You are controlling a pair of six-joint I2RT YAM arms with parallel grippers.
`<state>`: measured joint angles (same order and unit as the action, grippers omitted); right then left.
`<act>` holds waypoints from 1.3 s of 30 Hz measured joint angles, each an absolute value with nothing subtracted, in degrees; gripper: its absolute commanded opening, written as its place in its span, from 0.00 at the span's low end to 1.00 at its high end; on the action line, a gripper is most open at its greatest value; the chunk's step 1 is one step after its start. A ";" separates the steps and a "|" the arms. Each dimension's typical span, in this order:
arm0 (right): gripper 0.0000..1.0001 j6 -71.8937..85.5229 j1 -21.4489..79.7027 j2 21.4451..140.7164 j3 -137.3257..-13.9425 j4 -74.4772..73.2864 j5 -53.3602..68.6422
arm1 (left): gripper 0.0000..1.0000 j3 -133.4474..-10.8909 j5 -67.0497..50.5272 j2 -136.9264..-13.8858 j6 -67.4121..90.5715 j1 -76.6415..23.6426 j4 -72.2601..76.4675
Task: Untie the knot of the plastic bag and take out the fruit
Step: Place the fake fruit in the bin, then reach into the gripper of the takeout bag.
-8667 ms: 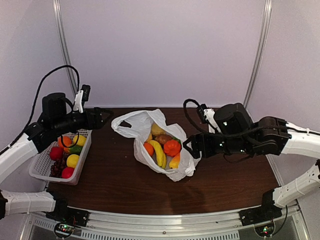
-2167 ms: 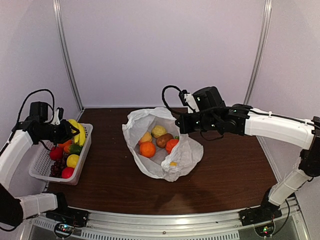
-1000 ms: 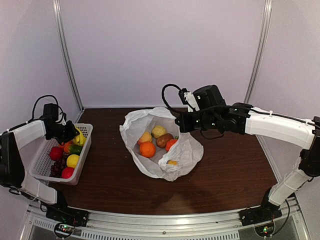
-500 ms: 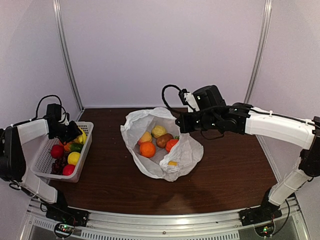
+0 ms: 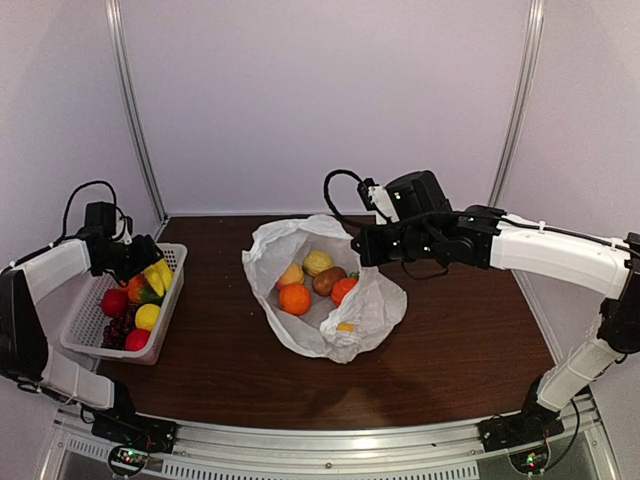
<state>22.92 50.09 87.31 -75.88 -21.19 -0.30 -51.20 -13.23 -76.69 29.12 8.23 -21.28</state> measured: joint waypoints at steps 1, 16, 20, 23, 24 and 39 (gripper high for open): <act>0.00 22.92 50.09 87.31 -75.85 -21.19 -0.30 | 0.77 -51.09 -12.73 -75.83 29.12 8.23 -21.28; 0.00 23.16 50.09 85.27 -75.85 -21.17 -0.25 | 0.76 -46.30 -11.57 -57.45 28.12 5.74 -24.10; 0.00 23.09 50.06 84.99 -75.79 -21.17 0.10 | 0.74 -48.45 -13.06 -52.71 27.29 -1.80 -25.96; 0.00 22.87 50.04 84.75 -75.70 -21.19 0.27 | 0.72 -49.91 -13.74 -49.74 27.27 -8.84 -26.59; 0.00 22.81 50.02 84.64 -75.68 -21.21 0.27 | 0.71 -50.15 -13.91 -48.56 27.27 -11.79 -26.74; 0.00 22.44 50.00 84.47 -75.59 -22.11 0.25 | 0.56 -58.87 -12.16 -53.74 25.91 -50.28 -24.47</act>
<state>22.44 50.00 84.47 -75.59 -22.11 0.25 -58.87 -12.16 -53.74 25.91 -50.28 -24.47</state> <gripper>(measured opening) 0.003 0.576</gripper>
